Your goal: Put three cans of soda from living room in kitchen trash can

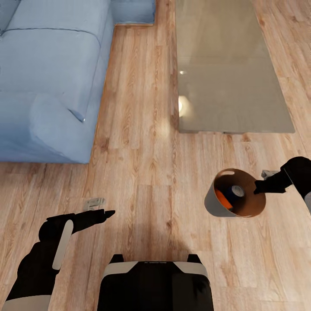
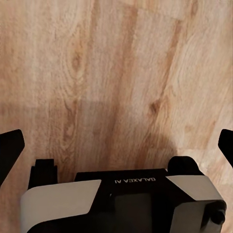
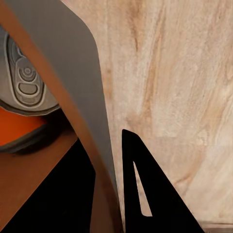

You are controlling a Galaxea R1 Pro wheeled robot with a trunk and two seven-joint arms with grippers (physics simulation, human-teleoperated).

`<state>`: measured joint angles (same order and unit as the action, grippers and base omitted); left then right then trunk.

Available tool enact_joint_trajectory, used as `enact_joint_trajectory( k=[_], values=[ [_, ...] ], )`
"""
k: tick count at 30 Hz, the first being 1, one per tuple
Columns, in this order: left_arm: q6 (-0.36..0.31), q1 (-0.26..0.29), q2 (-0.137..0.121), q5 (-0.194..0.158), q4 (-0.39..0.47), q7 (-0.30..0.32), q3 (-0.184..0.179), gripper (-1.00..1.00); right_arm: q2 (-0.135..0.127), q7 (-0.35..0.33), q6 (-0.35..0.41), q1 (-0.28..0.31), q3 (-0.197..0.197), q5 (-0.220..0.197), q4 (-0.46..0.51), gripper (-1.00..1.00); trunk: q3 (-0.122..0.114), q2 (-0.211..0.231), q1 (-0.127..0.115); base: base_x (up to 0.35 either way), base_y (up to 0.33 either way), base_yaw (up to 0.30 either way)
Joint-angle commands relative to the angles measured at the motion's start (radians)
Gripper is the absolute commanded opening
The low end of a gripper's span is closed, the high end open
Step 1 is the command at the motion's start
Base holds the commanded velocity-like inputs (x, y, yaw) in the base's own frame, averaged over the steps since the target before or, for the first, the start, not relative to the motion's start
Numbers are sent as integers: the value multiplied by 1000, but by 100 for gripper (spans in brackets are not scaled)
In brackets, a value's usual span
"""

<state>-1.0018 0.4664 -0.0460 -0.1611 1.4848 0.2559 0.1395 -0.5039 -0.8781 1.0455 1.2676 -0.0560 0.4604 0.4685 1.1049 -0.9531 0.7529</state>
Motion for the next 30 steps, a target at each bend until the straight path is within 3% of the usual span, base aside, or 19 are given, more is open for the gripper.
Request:
enact_joint_trajectory(
  k=[1,21,30],
  values=[
    [0,0,0,0,0,-1,0,100,1,-2,2,2,-2,3,-3,-100,-1,0,0,0,0,0],
    [0,0,0,1,-1,-6,0,100,-1,1,2,10,-2,7,-15,-100,-21,0,0,0,0,0],
    [2,0,0,1,-5,-10,0,100,-3,1,2,9,-2,9,-14,-100,7,-63,34,0,0,0]
  ],
)
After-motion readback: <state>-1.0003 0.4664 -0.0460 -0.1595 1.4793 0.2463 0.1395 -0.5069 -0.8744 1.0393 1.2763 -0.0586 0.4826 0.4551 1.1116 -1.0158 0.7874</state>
